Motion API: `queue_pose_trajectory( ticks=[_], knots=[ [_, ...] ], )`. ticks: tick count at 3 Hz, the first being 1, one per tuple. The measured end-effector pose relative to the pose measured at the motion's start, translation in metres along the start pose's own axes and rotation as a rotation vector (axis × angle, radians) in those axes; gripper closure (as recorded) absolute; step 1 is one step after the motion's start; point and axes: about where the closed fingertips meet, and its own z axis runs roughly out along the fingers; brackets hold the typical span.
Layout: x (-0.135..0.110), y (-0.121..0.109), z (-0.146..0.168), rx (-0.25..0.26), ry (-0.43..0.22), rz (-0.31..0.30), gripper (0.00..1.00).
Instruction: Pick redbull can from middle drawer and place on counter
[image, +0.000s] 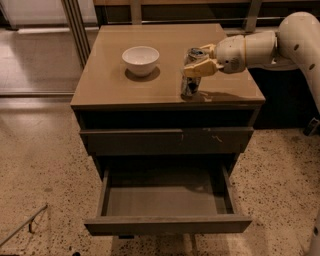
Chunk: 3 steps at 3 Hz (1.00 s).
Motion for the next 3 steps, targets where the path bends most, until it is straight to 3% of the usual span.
queue_pose_trajectory(
  ticks=[1, 3],
  knots=[
    [0.001, -0.02, 0.003, -0.002, 0.028, 0.0, 1.0],
    [0.018, -0.036, 0.011, -0.018, 0.065, 0.023, 1.0]
  ],
)
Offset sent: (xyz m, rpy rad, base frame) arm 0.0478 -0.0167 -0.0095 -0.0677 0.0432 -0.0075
